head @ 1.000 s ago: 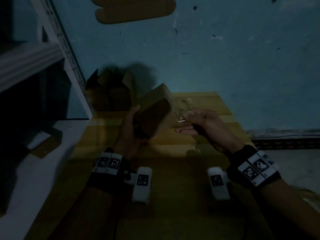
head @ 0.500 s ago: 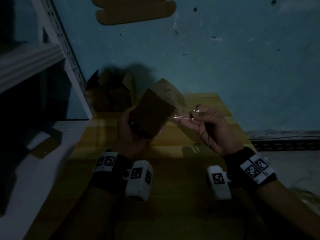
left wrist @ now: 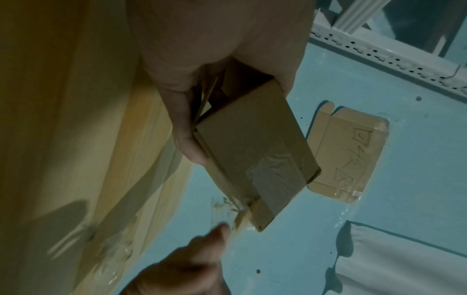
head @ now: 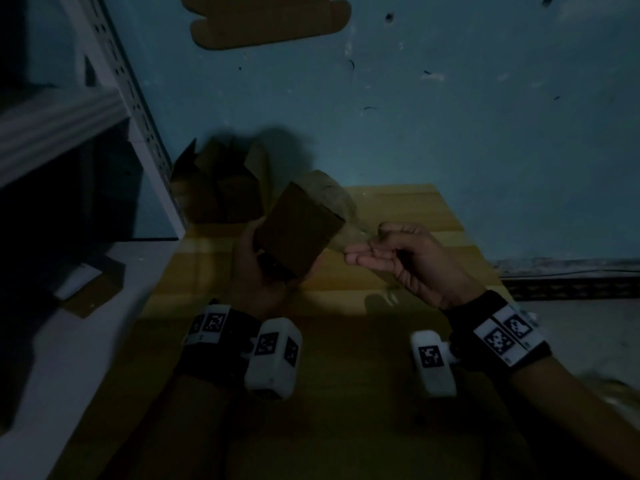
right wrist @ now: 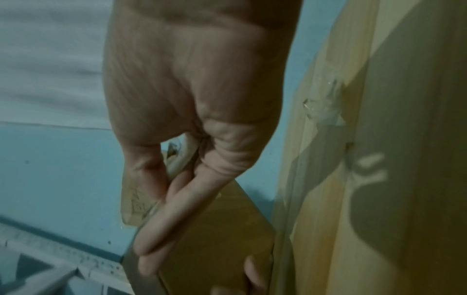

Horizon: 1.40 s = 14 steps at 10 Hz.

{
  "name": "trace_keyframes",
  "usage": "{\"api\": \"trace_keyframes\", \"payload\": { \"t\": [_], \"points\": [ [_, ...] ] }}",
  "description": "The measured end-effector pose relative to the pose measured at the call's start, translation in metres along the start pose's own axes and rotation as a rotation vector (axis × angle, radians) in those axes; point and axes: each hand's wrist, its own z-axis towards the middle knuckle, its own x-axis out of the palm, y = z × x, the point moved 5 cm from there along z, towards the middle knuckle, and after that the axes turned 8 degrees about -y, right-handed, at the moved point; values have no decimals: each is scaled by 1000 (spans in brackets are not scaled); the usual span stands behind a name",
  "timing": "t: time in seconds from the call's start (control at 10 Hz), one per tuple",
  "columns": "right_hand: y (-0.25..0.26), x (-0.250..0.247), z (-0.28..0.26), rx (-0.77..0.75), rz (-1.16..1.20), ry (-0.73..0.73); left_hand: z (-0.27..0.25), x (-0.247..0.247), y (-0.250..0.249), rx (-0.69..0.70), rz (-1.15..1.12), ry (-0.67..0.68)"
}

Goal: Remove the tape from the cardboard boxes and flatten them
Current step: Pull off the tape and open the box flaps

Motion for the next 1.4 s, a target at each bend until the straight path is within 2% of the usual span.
{"api": "trace_keyframes", "payload": {
  "t": [0.1, 0.3, 0.7, 0.9, 1.0, 1.1, 1.2, 1.3, 1.4],
  "points": [
    [1, 1, -2, 2, 22, 6, 1, -3, -4, 8, 22, 2],
    [-2, 2, -4, 15, -109, 22, 1, -2, -5, 32, 45, -5],
    [-5, 5, -4, 83, -297, 52, 5, 0, 0, -15, -4, 7],
    [-1, -1, -4, 61, -311, 26, 4, -1, -2, 36, 35, -25],
    [-3, -1, -3, 69, -272, 58, 2, 1, -1, 57, 87, -33],
    [-2, 0, -5, 70, -219, 102, 1, 3, -8, 139, 117, -118],
    [13, -4, -10, 26, -87, 91, -2, -10, -36, 281, 84, -219],
    [34, -22, -11, -92, -73, -44, 8, -24, -61, 317, 29, -192],
    [35, -33, -5, -88, -178, -127, 1, -20, -56, 283, 105, -112]
  ]
}}
